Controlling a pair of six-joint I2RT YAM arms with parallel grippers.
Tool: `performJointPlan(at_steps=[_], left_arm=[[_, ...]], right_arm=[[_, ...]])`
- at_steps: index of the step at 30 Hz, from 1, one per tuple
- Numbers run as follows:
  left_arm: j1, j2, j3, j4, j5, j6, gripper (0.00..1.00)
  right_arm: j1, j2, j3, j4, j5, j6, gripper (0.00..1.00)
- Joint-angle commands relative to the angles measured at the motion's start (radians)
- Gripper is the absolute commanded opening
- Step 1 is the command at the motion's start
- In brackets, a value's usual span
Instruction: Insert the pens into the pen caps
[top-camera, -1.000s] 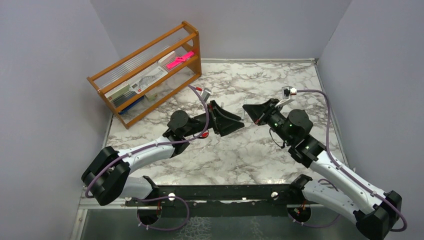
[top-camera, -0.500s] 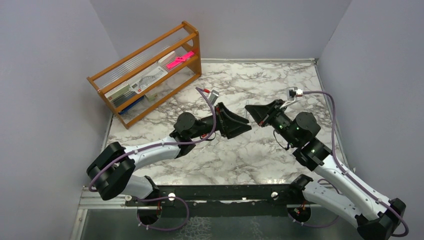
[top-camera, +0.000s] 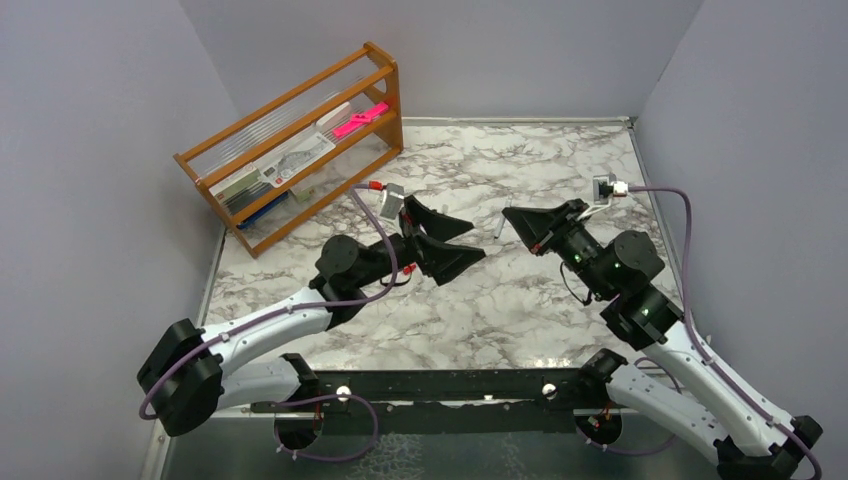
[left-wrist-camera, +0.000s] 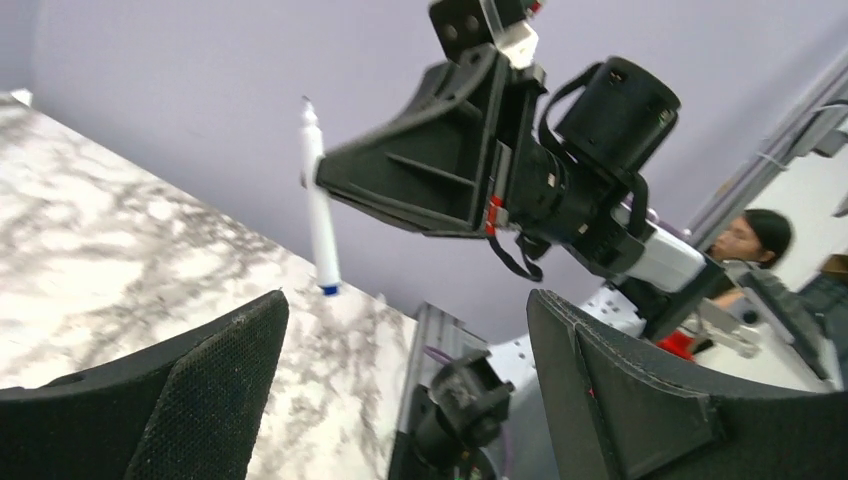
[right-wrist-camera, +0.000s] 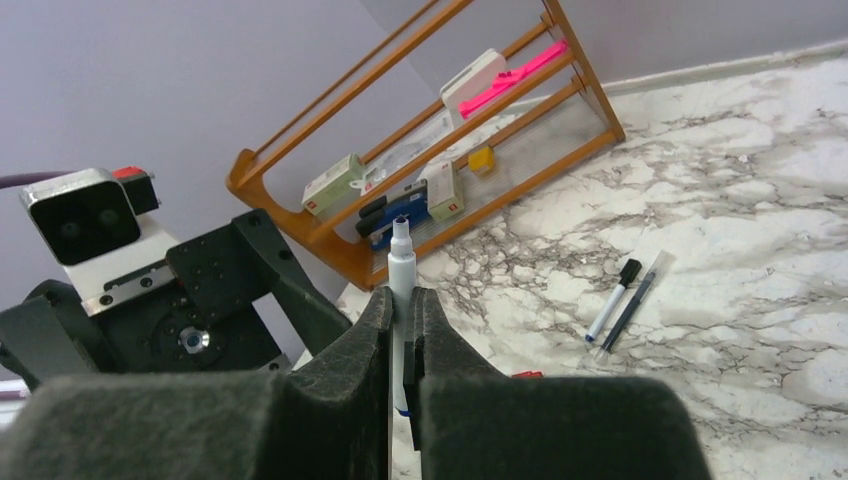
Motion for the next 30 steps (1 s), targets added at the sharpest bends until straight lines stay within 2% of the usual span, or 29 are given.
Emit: performJointPlan(at_steps=[1,9,14,20,21,25,27,30], left_arm=[[0.001,0.004,0.077,-0.163,-0.077,0.143,0.91],[-0.021,0.128,0.128,-0.073,-0.035,0.084,0.91],[-0.034,0.139,0.145,-0.066,-0.033,0.089,0.91],[-0.042,0.132,0.143,-0.045,-0.061,0.072,0.86],[-0.043,0.133,0.147,-0.043,-0.059,0.072,0.81],[-0.047,0.154,0.166,-0.041,-0.049,0.066,0.50],[-0.050,0.164,0.170,-0.036,-0.045,0.057,0.45],[-0.053,0.167,0.170,-0.024,-0.052,0.046,0.31]], right_arm=[[0.001,-0.048,-0.013,0.025,-0.028,-0.035,0.01],[0.001,-0.051,0.014,0.042,-0.094,-0.031,0.01],[0.001,-0.038,0.014,0.066,-0.121,-0.020,0.01],[0.001,-0.028,-0.005,0.073,-0.135,-0.011,0.01],[0.000,-0.027,-0.011,0.080,-0.137,-0.010,0.01],[0.001,-0.019,-0.029,0.103,-0.146,-0.002,0.01],[0.001,-0.014,-0.030,0.109,-0.159,0.000,0.01],[0.001,-0.009,-0.032,0.109,-0.167,-0.004,0.01]])
